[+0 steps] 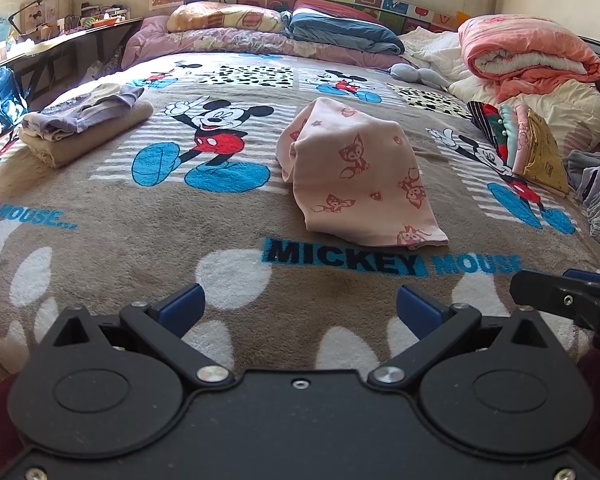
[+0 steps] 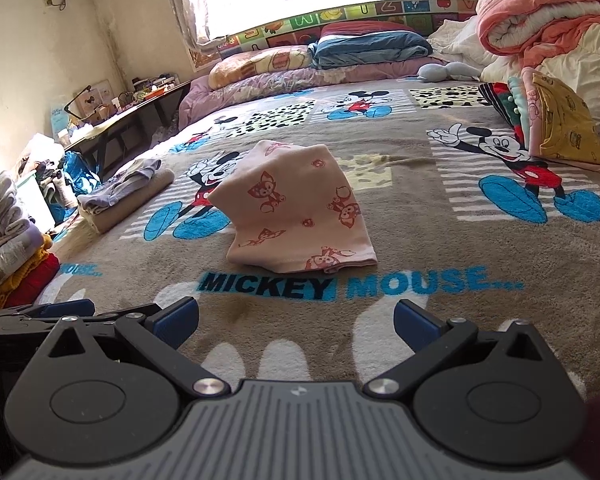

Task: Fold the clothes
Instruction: 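Move both tools toward the pink garment's edge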

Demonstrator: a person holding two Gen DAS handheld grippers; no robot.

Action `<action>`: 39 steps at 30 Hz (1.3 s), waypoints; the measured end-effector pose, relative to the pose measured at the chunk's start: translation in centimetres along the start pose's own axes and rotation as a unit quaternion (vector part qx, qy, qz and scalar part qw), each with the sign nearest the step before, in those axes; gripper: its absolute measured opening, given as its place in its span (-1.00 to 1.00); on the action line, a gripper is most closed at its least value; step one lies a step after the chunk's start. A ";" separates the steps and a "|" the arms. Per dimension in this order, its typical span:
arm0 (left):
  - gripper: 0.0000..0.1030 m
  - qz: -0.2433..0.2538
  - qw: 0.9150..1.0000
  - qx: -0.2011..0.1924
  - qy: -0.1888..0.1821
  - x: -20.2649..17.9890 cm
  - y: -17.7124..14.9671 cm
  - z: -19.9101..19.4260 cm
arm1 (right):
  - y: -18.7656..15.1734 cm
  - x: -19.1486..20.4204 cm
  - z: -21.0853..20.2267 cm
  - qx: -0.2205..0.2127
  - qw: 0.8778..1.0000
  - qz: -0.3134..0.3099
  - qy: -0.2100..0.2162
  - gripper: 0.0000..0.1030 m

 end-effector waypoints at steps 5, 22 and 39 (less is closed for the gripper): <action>1.00 -0.014 1.000 0.006 -0.017 0.2 0.0 1.0 | 0.2 -0.3 0.6 -0.010 1.000 0.012 0.013 1.00; 0.99 -0.044 0.998 0.033 -0.041 1.7 -0.4 4.8 | 0.3 -2.5 5.1 -0.008 0.994 0.082 0.074 1.00; 0.46 -0.062 0.994 -0.019 -0.091 3.0 2.2 10.5 | 1.6 -6.7 15.6 0.002 0.991 0.098 0.088 0.76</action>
Point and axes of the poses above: each gripper's, at about its wrist camera, not at the fingertips, and z roughly the way its jaws point, x to its left, y to its top, the point moved 6 cm from there along z, roughly the way its jaws point, and after that the axes turned 10 degrees about -y, right-handed, at the moved point
